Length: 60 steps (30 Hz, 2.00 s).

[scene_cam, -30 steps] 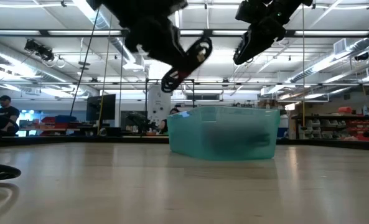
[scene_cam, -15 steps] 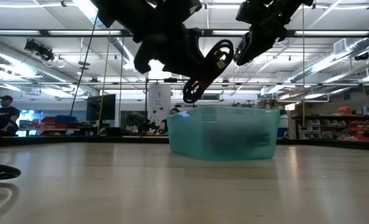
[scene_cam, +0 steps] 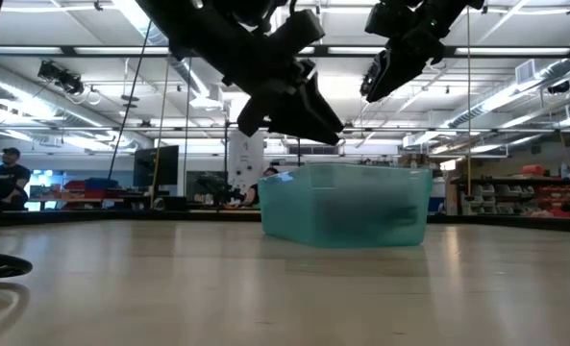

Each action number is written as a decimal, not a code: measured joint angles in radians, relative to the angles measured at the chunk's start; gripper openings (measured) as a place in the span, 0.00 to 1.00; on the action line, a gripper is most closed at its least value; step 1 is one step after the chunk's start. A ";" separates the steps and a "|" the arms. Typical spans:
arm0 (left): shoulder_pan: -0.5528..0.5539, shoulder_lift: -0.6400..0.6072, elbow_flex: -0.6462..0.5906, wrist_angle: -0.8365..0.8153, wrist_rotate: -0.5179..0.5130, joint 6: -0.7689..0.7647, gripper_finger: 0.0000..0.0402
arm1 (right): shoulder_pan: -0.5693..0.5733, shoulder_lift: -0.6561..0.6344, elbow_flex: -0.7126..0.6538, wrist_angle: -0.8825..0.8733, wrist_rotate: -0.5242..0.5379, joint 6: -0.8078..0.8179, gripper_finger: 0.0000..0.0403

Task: Pick and place USB-C Cables
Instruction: Put the black charger cable into the green bin

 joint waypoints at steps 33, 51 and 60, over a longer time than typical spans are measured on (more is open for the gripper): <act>-0.461 -0.095 0.278 -0.970 0.035 -1.563 0.40 | -0.001 0.000 0.000 -0.004 -0.016 0.015 0.32; -0.630 0.029 0.250 -0.864 0.092 -2.051 0.43 | 0.008 0.000 0.000 0.042 -0.052 0.090 0.32; -0.629 0.152 0.250 -0.885 0.189 -2.083 0.65 | 0.024 0.000 0.000 0.039 -0.088 0.106 0.32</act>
